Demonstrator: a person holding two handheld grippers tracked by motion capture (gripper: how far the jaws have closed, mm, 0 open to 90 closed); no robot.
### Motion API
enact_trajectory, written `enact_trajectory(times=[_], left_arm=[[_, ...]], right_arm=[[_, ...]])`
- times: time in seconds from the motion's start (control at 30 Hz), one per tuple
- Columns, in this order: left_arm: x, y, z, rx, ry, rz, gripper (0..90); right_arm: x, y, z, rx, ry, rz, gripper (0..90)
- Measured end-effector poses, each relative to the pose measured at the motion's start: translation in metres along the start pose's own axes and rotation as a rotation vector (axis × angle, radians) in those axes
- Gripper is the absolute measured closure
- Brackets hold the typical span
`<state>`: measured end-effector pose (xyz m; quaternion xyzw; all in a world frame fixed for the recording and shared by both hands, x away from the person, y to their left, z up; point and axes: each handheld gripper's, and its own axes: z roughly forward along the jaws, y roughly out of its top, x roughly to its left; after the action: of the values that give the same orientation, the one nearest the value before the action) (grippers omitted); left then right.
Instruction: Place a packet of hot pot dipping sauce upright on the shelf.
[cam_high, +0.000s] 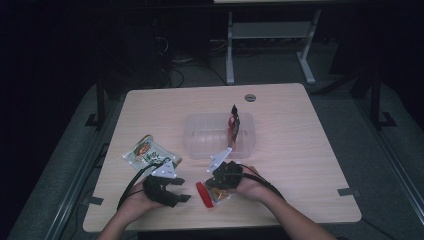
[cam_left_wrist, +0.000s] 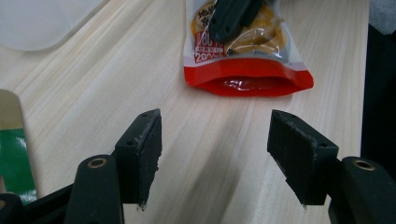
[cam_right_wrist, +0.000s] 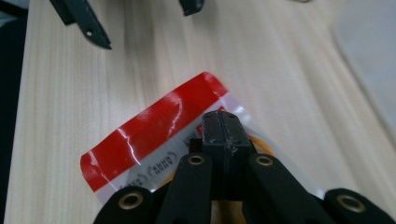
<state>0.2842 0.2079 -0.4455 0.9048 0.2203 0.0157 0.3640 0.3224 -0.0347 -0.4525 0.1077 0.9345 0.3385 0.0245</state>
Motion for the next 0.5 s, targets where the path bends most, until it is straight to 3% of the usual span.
enact_trajectory(times=[0.17,0.43,0.5], left_arm=[[-0.003,0.008,-0.001,-0.029,-0.007,-0.009,40.6],[-0.010,0.035,0.010,-0.057,-0.012,0.021,69.3],[-0.012,0.044,0.014,-0.041,-0.013,0.047,76.5]], right_arm=[[-0.006,-0.007,-0.021,-0.038,-0.014,0.026,86.7],[-0.015,-0.034,-0.061,-0.074,-0.037,0.151,68.8],[-0.017,-0.040,-0.070,-0.081,-0.049,0.179,63.8]])
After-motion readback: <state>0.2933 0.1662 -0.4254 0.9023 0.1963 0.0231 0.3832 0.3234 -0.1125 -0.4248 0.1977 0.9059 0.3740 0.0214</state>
